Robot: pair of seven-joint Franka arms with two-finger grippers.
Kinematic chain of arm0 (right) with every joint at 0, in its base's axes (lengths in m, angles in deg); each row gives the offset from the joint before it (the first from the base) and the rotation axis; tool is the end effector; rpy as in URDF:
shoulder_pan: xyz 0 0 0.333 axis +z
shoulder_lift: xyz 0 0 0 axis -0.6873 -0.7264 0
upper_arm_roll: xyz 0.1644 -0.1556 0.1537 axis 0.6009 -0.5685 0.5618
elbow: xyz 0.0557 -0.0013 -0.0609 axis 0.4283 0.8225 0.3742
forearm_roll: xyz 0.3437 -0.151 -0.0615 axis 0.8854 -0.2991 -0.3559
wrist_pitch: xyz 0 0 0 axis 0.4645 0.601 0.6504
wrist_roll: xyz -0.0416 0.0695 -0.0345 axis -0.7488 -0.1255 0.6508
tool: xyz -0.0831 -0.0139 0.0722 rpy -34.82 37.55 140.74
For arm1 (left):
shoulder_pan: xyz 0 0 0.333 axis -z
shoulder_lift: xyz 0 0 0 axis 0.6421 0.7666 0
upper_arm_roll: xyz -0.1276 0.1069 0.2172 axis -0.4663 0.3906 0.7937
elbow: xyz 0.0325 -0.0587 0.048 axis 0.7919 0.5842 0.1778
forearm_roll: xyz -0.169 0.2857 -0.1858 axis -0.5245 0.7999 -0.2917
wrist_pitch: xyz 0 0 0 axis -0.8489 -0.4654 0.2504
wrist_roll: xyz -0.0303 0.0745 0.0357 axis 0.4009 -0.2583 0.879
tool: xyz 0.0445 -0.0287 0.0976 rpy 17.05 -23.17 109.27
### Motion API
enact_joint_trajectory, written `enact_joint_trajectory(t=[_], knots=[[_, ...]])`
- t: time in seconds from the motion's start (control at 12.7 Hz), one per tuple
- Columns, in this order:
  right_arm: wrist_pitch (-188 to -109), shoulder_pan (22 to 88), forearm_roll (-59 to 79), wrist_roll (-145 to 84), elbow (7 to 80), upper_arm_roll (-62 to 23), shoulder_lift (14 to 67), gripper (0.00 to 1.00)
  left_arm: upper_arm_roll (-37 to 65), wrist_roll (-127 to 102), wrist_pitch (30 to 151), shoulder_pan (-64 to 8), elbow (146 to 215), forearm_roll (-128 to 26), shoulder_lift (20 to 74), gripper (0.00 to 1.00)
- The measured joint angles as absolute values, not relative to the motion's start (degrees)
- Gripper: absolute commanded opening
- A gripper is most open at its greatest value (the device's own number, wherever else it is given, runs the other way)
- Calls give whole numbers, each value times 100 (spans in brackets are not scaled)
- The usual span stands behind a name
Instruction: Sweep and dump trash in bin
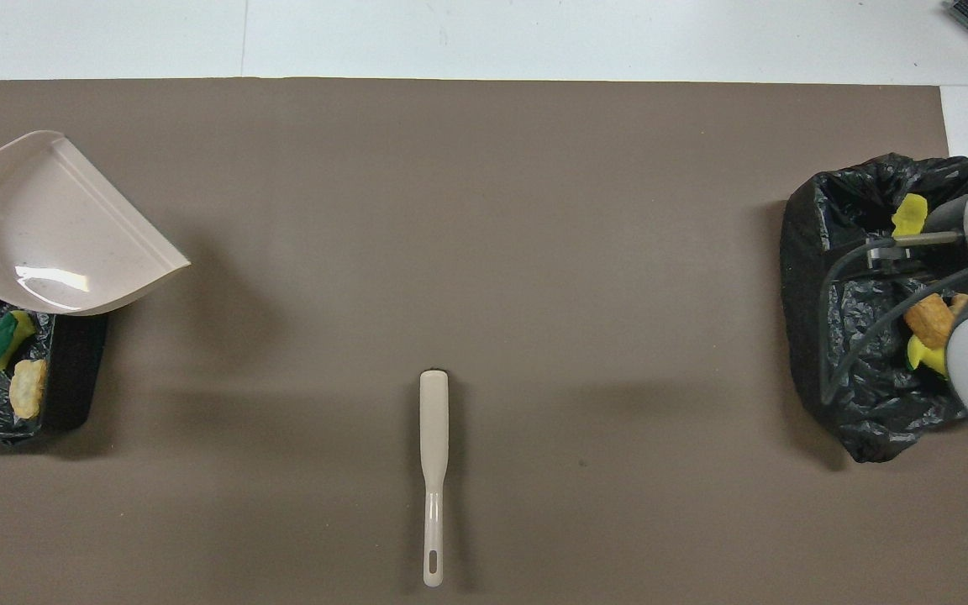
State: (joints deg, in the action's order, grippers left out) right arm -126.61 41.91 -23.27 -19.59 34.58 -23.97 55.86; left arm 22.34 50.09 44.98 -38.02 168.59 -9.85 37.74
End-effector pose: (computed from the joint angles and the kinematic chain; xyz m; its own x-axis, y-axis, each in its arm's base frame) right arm 0.5493 0.0087 0.5515 0.9996 -0.0183 0.0231 -0.0194 -0.9987 0.0471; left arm 0.5383 0.0617 0.5227 0.6883 -0.6756 -0.2643 -0.7183 -0.6857 -0.1178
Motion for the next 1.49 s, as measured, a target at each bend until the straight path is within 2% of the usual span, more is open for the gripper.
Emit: enact_joint_trajectory(t=[0.31,0.71,0.94,1.26,1.49], knots=[[-12662,4034,-2323,-1959,3322,-2383,5577,100,947,2000,4554,-3769,17042,-1765,3791,0],[-12626,4047,-2323,-1959,3319,-2357,5576,100,-464,-755,5712,-3669,17312,-2103,4020,0],[-12168,4047,-2323,-1959,3318,-2357,5586,100,-1151,-2495,6504,-3413,17414,-2091,4643,0],[-11779,4048,-2323,-1959,3315,-2352,5618,100,-1191,-3175,7610,-2935,17435,-2004,5539,0],[-11775,4048,-2323,-1959,3309,-2351,5619,100,-1183,-3337,7802,-2907,17382,-1167,6036,0]])
